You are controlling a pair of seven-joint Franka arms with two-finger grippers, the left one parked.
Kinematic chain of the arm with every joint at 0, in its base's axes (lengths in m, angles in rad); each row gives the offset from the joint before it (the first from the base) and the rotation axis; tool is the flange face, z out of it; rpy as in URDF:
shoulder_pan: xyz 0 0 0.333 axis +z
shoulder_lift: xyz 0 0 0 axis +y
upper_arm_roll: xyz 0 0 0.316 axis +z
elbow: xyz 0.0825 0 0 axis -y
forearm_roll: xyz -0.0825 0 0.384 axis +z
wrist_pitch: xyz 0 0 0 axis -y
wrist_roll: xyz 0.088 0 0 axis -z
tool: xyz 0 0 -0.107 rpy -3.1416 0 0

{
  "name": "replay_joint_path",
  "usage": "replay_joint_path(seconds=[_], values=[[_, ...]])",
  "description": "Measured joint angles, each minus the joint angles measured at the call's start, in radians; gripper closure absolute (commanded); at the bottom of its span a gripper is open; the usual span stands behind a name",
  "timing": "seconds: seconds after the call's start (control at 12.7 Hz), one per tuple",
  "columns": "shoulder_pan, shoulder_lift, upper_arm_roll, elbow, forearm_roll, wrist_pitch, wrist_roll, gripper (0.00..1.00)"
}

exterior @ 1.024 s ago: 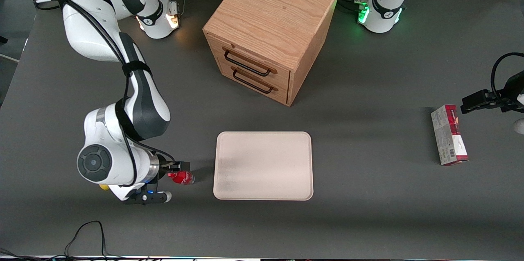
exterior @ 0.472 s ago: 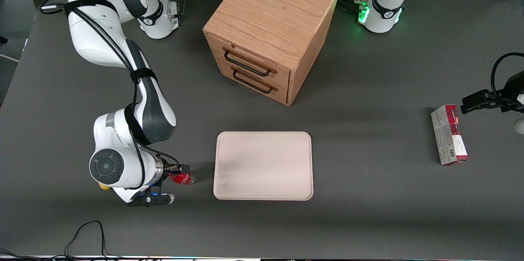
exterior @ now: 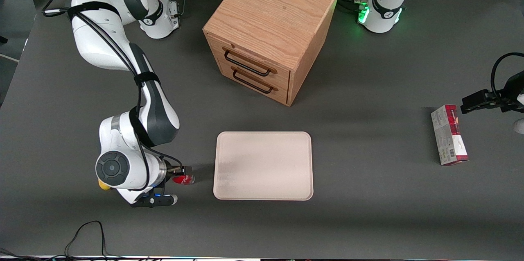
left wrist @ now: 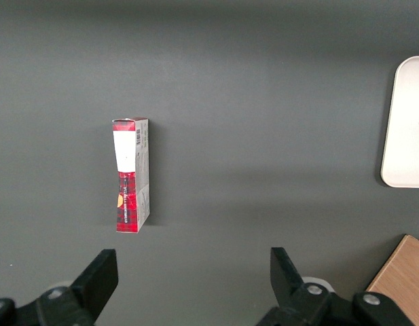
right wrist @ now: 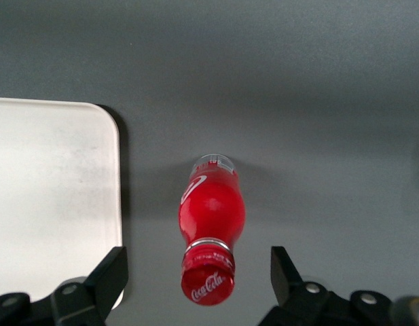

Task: Place coke bottle on tray
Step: 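Align the right gripper over the bottle and close on its body, then lift the bottle with the right gripper and pull it back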

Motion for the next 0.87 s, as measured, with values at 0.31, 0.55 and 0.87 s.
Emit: replay_joint_path(seconds=[0.31, 0.55, 0.87], values=[[-0.001, 0.0, 0.0, 0.0, 0.0, 0.0, 0.0, 1.0], [-0.002, 0.0, 0.0, 0.001, 0.0, 0.0, 0.0, 1.0], [-0.003, -0.007, 0.0, 0.016, 0.0, -0.078, 0.0, 1.0]])
